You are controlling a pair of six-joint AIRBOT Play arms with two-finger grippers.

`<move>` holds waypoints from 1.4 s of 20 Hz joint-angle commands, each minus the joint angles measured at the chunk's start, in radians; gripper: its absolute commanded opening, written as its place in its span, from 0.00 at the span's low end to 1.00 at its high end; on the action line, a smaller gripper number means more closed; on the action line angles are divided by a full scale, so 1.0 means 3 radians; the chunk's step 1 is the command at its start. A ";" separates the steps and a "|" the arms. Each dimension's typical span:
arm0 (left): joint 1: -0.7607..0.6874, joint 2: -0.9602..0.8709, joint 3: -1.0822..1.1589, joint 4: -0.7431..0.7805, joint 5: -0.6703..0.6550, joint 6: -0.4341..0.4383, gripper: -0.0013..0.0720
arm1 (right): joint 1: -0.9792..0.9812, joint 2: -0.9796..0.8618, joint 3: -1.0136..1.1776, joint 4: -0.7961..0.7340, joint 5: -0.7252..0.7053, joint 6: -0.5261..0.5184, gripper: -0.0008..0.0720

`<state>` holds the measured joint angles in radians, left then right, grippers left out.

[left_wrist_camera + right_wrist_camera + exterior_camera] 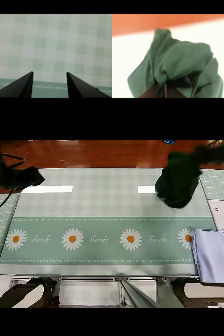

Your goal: Fold the shirts.

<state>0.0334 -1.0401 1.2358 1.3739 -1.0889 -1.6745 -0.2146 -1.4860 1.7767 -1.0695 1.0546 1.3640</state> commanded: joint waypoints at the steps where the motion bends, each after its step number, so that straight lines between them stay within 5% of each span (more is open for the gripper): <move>1: 0.0053 0.0593 -0.0384 -0.0257 -0.0135 0.0020 0.71 | 0.0192 0.0455 0.0450 0.0298 0.0033 -0.0141 0.05; 8: 0.0053 0.1600 -0.1747 -0.0908 0.0289 0.0104 0.71 | 0.1227 0.0778 0.0998 0.0266 -0.0051 -0.0240 0.05; 13: 0.0053 0.1834 -0.1923 -0.0955 0.0389 0.0114 0.71 | 0.1863 0.0821 0.0940 0.0230 0.0169 -0.0219 0.05; 19: 0.0055 0.1865 -0.1923 -0.0954 0.0441 0.0144 0.71 | 0.2358 0.0738 -0.0069 0.0231 0.0586 -0.0095 0.05; 24: 0.0053 0.1863 -0.1933 -0.0955 0.0439 0.0144 0.71 | 0.2672 0.0387 -0.1270 0.0366 0.0104 -0.0015 0.05; 28: 0.0053 0.1848 -0.2125 -0.0969 0.0394 0.0142 0.71 | 0.2799 -0.0121 -0.1476 0.0646 -0.0104 -0.0014 0.05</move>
<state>0.0486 -0.4828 0.6319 1.0874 -0.9585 -1.6306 0.5941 -1.4334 1.4021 -0.9337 1.0760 1.3548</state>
